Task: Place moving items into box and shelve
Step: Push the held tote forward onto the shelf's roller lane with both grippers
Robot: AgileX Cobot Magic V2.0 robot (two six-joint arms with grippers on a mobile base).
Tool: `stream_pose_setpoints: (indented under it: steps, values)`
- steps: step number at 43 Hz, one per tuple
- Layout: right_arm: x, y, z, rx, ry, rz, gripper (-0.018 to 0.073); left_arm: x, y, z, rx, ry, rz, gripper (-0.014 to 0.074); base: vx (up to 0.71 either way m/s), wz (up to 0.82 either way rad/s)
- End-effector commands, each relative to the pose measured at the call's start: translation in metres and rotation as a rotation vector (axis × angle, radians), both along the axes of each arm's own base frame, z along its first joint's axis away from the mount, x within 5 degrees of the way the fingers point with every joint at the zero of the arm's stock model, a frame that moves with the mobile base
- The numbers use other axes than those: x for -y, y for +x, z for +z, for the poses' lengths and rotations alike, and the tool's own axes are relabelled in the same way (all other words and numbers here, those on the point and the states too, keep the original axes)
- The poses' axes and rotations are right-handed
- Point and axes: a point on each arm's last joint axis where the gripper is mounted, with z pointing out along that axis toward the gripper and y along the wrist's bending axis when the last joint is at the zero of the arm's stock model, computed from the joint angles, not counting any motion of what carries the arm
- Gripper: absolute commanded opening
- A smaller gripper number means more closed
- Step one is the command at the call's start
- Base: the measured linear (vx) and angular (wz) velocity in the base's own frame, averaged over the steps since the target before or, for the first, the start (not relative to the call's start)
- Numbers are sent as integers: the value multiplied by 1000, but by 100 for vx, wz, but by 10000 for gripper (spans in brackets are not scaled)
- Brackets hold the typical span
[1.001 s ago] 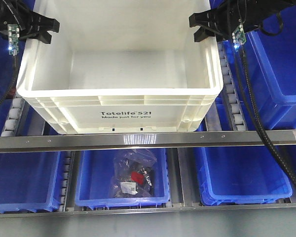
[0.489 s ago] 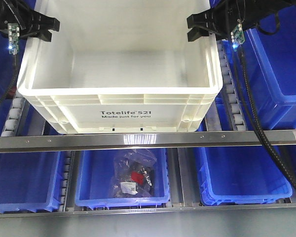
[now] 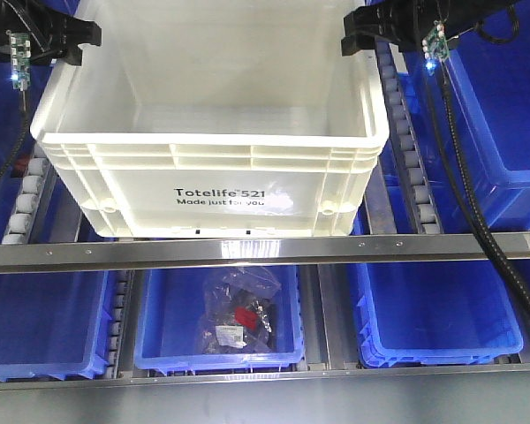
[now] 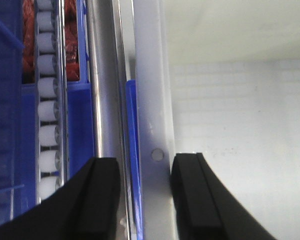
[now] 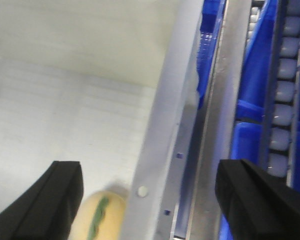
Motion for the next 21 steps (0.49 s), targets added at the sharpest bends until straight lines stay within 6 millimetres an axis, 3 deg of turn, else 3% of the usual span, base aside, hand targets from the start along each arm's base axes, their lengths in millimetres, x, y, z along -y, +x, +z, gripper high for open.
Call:
stream_pose_setpoints:
  steps: [1, 21]
  values:
    - [-1, -12, 42, 123, 112, -19, 589, -2, -13, 38, 120, -26, 13, 379, 0, 0]
    - [-5, -18, 40, 51, 147, 11, 589, 3, -32, 62, 192, -81, -55, 379, 0, 0]
